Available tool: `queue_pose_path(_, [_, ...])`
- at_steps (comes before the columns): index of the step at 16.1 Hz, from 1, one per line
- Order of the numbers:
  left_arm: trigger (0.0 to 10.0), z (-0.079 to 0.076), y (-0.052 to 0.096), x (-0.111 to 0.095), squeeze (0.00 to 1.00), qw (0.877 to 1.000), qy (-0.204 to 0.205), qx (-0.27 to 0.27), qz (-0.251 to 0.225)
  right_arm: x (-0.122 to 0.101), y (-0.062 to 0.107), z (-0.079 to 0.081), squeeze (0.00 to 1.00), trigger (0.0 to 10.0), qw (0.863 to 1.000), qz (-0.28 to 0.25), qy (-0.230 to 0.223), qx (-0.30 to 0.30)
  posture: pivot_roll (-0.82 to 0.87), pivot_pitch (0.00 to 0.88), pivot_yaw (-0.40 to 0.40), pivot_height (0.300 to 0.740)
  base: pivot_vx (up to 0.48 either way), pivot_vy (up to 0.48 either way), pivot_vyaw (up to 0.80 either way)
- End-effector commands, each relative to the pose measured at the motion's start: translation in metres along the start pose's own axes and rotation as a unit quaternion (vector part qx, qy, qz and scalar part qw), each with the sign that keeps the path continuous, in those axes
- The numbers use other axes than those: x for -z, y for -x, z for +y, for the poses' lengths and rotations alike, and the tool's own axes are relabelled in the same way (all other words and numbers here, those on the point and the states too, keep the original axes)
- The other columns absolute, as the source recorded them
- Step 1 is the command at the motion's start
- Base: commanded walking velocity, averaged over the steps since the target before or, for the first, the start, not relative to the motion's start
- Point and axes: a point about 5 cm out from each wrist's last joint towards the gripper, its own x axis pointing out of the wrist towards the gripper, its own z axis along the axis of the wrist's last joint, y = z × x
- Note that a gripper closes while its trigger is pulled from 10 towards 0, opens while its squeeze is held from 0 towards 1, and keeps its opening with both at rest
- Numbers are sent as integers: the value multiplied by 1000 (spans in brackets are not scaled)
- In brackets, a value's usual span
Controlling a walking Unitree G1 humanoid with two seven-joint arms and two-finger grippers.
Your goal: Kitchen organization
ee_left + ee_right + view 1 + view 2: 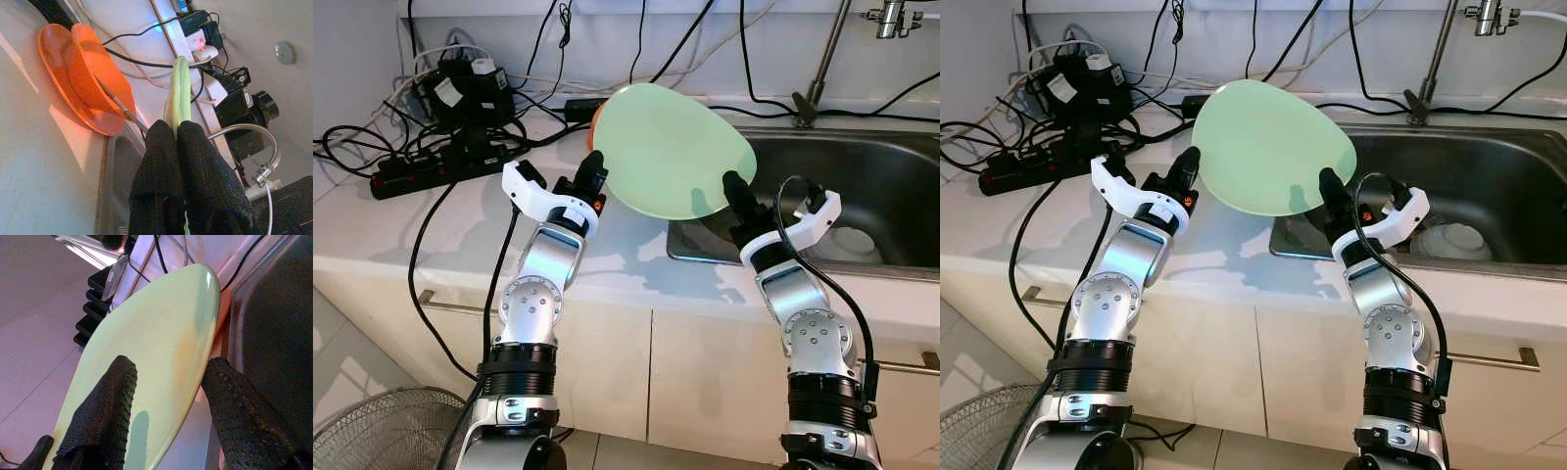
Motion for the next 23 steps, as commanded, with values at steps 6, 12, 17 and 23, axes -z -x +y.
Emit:
queue_pose_path(6, [10000, -41, -9, 25, 0, 996, 59, 71, 17, 4, -1, 2, 0, 10000, 1000, 7, 3, -2, 6, 0, 100, 740, 0, 0, 0])
queue_pose_path(12, [10000, -41, -9, 25, 0, 996, 59, 71, 17, 4, -1, 2, 0, 10000, 1000, 7, 3, -2, 6, 0, 100, 740, 0, 0, 0])
queue_pose_path(17, [10000, -41, -9, 25, 0, 996, 59, 71, 17, 4, -1, 2, 0, 10000, 1000, 7, 3, -2, 6, 0, 100, 740, 0, 0, 0])
queue_pose_path(23, [10000, -50, -5, 37, 0, 991, 49, 107, 63, 9, -5, -1, 0, 10000, 1000, 9, 3, 11, 27, 0, 85, 740, 0, 0, 0])
